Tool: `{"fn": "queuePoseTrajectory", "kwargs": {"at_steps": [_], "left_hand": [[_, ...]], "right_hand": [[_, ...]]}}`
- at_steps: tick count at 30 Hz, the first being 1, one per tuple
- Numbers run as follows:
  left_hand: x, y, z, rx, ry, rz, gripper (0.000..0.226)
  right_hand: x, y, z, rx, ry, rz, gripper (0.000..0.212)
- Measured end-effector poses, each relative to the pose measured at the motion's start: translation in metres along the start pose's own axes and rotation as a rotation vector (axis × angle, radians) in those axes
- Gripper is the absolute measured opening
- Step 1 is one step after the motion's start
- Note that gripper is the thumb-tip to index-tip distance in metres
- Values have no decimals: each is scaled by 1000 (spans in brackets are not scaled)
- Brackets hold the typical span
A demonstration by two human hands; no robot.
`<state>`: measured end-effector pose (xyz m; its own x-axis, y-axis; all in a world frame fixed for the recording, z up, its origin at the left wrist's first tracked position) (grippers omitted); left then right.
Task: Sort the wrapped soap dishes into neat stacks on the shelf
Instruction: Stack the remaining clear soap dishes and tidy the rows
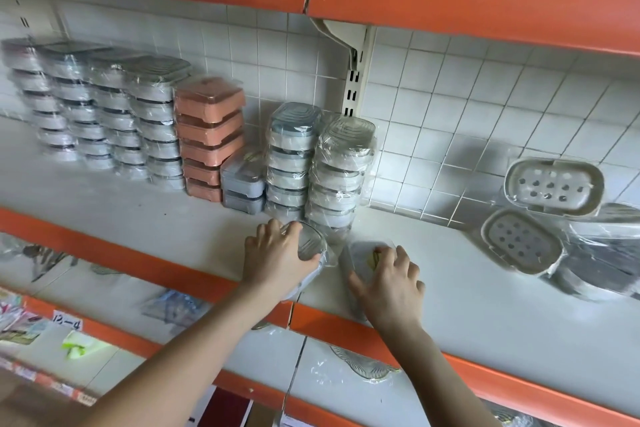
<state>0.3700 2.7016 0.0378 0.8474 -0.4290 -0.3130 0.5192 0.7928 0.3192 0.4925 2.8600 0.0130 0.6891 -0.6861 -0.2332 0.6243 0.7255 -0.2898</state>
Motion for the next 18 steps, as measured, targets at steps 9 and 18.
{"fn": "queuePoseTrajectory", "kwargs": {"at_steps": [9, 18], "left_hand": [[-8, -3, -20, -36, -69, 80, 58], [-6, -25, -28, 272, -114, 129, 41]], "right_hand": [[4, -4, -7, 46, 147, 57, 60], [14, -44, 22, -358, 164, 291, 37]]}}
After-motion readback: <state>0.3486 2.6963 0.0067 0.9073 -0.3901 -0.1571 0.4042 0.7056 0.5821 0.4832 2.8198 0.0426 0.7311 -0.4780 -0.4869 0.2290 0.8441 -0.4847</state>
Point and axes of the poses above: each hand's wrist, its own x-axis away from the middle knuckle, its own z-axis out of the back of the hand, y = z × x, the point moved 8 cm from there along -x, towards the middle knuckle, and after that the axes turned 5 degrees about x, right-handed, at the moved point
